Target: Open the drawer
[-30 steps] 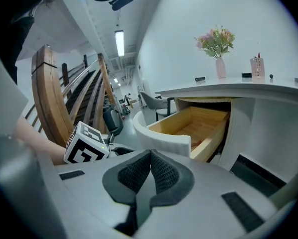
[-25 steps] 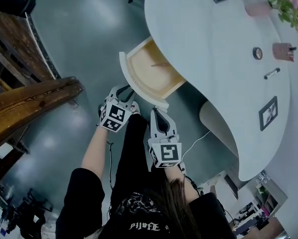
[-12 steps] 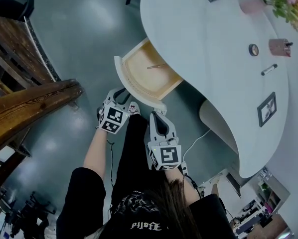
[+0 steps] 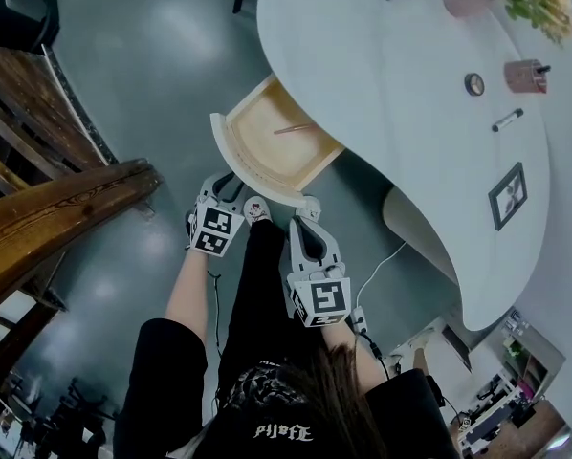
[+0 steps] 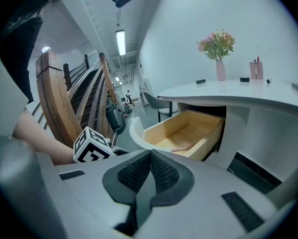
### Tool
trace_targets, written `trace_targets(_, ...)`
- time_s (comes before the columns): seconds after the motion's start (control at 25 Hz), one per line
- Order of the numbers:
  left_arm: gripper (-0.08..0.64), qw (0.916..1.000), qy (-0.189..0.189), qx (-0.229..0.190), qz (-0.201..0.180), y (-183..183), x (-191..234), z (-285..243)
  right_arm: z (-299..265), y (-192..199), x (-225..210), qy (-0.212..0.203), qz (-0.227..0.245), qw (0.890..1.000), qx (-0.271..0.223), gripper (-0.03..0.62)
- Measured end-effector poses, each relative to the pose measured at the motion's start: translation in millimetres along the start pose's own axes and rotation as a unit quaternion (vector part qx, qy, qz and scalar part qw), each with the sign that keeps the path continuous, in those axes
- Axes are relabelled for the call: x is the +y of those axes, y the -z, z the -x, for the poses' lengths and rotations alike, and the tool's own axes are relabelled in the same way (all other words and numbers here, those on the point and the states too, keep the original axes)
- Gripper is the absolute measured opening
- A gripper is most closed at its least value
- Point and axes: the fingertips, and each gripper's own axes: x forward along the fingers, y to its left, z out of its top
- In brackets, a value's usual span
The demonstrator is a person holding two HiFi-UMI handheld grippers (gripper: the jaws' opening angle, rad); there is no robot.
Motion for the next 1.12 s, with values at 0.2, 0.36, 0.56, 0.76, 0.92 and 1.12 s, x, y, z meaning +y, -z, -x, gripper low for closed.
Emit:
trace_targets(0.2,0.117,0.9994,-0.011,0.014,0.031,-3,1,5,18,-11,-4,0.009,0.008,1.000,0.001,0.026)
trace_targets(0.36,0.157,0.9976,-0.011,0.022,0.065,-9,-2,19,31,-20,-10,0.023,0.007,1.000,0.000,0.026)
trace_targets(0.56,0.185,0.9967,-0.002,0.016,0.080,-24,-16,44,37,-42,-16,0.028,0.002,0.999,-0.018,0.026)
trace_targets(0.76,0.186,0.9976,0.003,-0.021,0.066,-56,-42,85,49,-67,-27,0.043,-0.003,0.998,-0.038,0.026)
trace_targets(0.92,0.186,0.9948,0.005,-0.070,0.074,-92,-57,119,56,-88,-34,0.054,0.003,0.997,-0.059,0.026)
trace_targets(1.12,0.186,0.9881,0.012,-0.133,0.076,-145,-68,157,69,-125,-37,0.060,0.016,0.993,-0.097,0.026)
